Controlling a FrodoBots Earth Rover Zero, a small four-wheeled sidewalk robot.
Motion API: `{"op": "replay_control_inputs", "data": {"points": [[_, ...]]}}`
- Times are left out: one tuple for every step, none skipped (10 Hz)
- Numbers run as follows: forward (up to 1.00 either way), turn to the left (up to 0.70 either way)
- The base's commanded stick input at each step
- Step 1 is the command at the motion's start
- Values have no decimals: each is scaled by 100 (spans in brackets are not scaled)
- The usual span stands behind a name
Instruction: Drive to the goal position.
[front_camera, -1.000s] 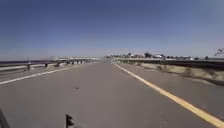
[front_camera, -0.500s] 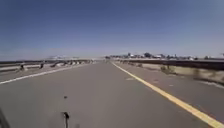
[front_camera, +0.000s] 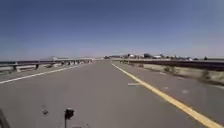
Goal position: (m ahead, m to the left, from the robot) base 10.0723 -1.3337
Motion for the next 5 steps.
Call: {"op": "replay_control_inputs", "data": {"points": [[100,0],[100,0],[100,0],[100,0],[100,0]]}}
